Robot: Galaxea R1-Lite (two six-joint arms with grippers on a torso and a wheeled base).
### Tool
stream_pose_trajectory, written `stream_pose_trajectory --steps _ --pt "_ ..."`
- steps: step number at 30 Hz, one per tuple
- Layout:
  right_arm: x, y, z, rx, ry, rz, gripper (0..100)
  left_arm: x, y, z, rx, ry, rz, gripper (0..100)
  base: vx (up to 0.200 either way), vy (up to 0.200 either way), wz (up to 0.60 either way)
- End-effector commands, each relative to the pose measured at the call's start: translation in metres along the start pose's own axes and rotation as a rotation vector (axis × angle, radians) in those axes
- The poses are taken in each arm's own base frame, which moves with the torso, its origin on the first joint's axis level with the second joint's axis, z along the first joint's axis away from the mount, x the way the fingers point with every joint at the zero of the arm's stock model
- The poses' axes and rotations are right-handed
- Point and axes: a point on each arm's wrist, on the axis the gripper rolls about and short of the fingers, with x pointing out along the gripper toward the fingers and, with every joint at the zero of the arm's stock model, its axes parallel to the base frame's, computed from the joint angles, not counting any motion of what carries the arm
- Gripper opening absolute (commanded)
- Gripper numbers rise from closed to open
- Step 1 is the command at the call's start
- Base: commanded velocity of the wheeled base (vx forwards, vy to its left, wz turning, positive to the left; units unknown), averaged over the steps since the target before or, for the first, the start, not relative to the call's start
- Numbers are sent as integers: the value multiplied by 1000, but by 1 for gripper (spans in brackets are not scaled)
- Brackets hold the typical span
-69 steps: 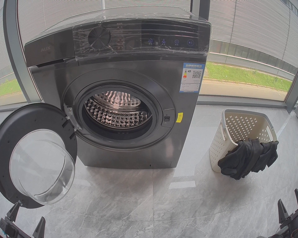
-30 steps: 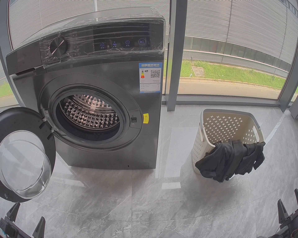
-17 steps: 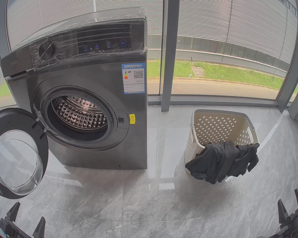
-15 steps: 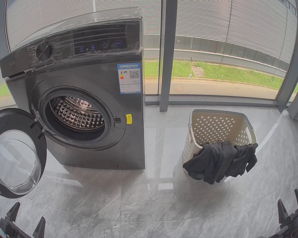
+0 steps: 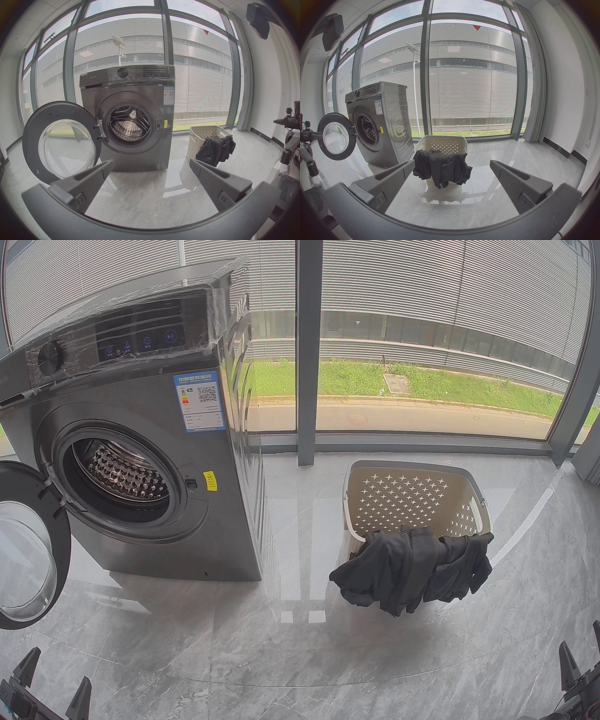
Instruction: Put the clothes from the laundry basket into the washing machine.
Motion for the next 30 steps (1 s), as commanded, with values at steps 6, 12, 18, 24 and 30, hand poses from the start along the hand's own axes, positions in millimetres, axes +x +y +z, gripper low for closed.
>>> stream_pose_trajectory --steps 6,12,18,24,30 --pt "0 0 -5 0 2 1 100 0 0 -5 1 0 0 100 0 -200 0" --pt "0 0 -5 0 2 1 100 0 0 -5 1 0 0 100 0 -200 0" --pt "0 0 -5 0 2 1 100 0 0 -5 1 0 0 100 0 -200 0" --pt "0 0 -5 0 2 1 100 0 0 -5 -1 0 0 100 0 -200 0" --pt "0 0 -5 0 2 1 100 0 0 -5 3 -1 -1 100 0 -67 0"
